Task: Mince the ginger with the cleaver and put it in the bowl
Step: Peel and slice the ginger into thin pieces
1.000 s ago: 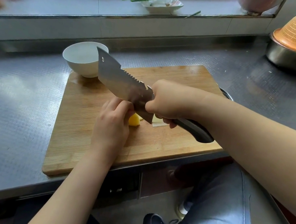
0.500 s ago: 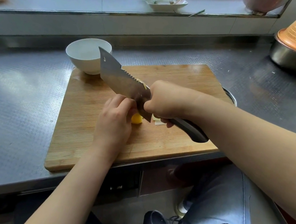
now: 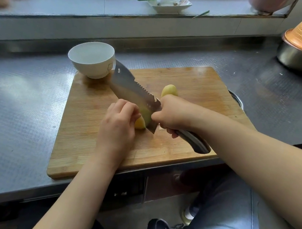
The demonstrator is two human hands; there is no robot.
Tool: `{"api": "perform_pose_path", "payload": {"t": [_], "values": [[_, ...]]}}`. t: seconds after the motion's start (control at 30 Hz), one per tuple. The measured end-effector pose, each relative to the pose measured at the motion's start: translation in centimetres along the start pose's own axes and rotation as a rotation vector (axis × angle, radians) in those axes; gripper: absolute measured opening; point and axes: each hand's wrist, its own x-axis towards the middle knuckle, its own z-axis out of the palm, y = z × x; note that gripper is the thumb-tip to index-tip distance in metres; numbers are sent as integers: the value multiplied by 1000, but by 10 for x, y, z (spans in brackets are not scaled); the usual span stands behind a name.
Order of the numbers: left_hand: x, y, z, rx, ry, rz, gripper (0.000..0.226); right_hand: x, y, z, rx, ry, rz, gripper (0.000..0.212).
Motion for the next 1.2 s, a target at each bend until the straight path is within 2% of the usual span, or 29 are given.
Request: {"api": "perform_pose_path", "payload": {"t": [0.3,0.7,0.87,1.2], "values": [[1,1,0,44,-17,15,13,-21,-8,-17,-2,38,-127,21],[1,-1,0,40,-5,10,9,-25,-14,-20,-67,13,-103,19],[1,-1,1,34,2,6,5,-22,-17,-18,-59,2,-80,6],[0,1,0,35,2,-7,6,-14,-18,-12,-40,-6,-46,9]]}}
